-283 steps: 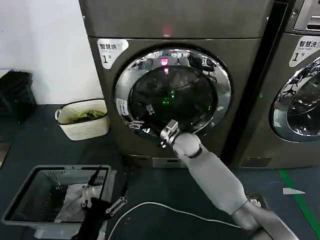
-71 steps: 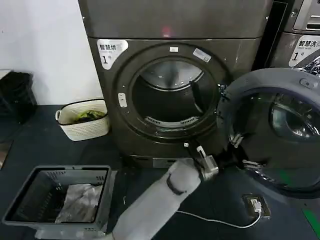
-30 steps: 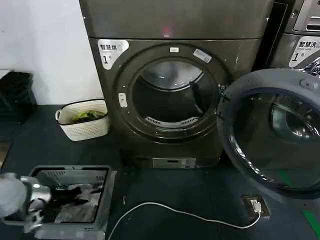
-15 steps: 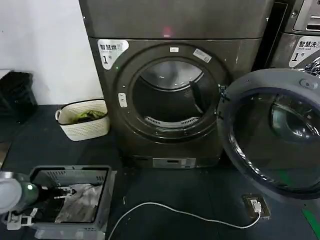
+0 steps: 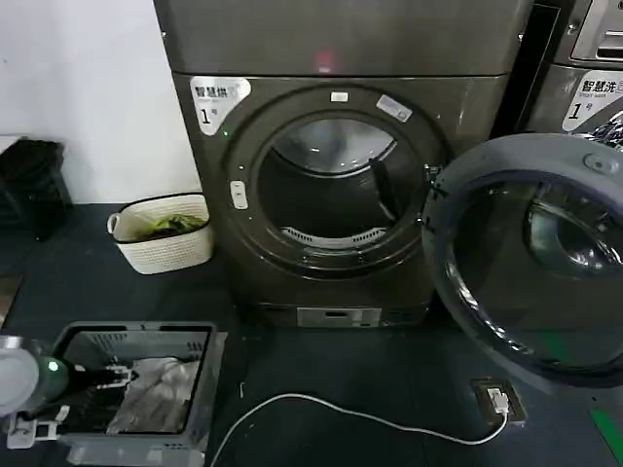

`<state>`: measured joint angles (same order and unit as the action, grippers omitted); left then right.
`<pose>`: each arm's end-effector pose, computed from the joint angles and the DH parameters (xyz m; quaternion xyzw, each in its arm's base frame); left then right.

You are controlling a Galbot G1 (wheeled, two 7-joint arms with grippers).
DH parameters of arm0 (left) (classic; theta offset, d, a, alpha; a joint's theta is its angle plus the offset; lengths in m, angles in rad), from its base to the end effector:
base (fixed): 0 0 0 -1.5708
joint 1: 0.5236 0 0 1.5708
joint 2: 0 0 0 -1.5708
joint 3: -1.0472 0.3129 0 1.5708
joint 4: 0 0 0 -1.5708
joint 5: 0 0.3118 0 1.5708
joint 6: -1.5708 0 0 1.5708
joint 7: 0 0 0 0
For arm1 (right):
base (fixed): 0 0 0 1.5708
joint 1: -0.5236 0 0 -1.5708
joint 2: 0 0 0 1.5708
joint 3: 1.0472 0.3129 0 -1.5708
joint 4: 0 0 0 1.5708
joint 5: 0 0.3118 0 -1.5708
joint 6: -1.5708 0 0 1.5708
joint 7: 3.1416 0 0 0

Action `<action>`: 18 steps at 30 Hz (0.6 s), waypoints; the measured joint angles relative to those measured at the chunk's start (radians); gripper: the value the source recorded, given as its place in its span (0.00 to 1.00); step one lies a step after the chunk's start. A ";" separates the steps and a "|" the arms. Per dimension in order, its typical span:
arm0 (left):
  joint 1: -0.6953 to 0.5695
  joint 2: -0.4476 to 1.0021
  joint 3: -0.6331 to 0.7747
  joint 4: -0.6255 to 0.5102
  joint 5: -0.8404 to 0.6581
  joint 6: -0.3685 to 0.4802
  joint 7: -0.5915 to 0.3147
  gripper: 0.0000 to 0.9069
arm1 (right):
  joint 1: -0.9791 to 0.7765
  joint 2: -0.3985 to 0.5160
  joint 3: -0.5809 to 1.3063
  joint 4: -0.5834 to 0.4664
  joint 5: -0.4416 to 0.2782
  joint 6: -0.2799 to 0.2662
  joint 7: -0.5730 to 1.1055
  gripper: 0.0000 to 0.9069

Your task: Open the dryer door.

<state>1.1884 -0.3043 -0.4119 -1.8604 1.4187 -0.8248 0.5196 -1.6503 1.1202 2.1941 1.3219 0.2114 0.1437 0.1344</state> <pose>0.2801 0.2036 -0.1397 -0.5122 -0.0381 -0.8580 0.0037 -0.1495 -0.4404 -0.1640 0.7223 0.6438 -0.2518 0.0201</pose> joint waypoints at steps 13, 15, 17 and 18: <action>0.012 -0.011 -0.002 0.029 -0.004 0.001 -0.004 1.00 | -0.017 -0.023 -0.017 -0.064 0.239 -0.166 -0.111 1.00; 0.012 -0.013 -0.002 0.035 -0.005 0.001 -0.004 1.00 | -0.017 -0.019 -0.019 -0.063 0.248 -0.173 -0.124 1.00; 0.013 -0.014 -0.001 0.040 -0.005 0.001 -0.004 1.00 | -0.018 -0.015 -0.023 -0.062 0.254 -0.178 -0.131 1.00; 0.015 -0.014 -0.001 0.043 -0.005 0.001 -0.005 1.00 | -0.018 -0.013 -0.025 -0.061 0.255 -0.178 -0.131 1.00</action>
<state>1.2029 -0.3178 -0.4129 -1.8176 1.4140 -0.8236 0.5150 -1.6678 1.1076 2.1688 1.2607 0.4665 -0.0348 0.0030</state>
